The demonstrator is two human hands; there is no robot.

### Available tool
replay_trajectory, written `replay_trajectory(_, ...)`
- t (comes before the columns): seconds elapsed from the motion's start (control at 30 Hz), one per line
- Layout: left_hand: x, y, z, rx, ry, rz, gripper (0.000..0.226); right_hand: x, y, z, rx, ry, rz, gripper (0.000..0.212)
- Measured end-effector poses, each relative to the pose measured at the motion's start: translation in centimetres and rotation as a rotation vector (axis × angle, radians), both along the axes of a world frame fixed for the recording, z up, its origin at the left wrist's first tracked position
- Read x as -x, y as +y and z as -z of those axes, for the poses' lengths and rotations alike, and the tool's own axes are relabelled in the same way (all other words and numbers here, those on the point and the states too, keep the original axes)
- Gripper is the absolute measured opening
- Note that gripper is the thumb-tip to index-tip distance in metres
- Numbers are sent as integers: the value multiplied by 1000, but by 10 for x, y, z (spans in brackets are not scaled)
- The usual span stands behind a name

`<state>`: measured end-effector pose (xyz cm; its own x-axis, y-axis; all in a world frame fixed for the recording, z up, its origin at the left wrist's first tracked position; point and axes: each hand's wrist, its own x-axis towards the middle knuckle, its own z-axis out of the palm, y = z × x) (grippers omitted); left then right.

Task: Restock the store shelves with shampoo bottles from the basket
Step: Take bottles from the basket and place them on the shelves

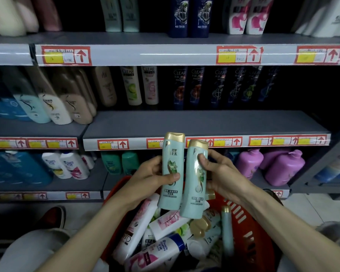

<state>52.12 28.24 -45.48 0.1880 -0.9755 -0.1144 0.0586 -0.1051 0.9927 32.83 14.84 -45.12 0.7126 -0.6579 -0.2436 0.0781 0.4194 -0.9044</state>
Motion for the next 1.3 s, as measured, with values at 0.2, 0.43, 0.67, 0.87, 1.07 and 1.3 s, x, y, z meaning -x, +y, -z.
replay_trajectory(0.2,7,-1,-1,7,29,5,42,-7,8,3,4,44,-32,30)
replay_trajectory(0.43,16,2,-10,48,22,-26,43,-1,10,-23,-130,23,-93,33)
replay_trajectory(0.67,6,17,-53,162,15,-79,43,1,28,-59,66,-49,-81,37)
replay_trajectory(0.87,-16,29,-107,257,5,-109,47,-15,39,-109,123,-171,-151,42)
replay_trajectory(1.07,-39,32,-166,316,-80,-157,51,-43,48,-168,221,-201,-164,37)
replay_trajectory(1.3,-89,19,-239,431,-202,-151,43,-96,35,-231,344,-204,-110,34)
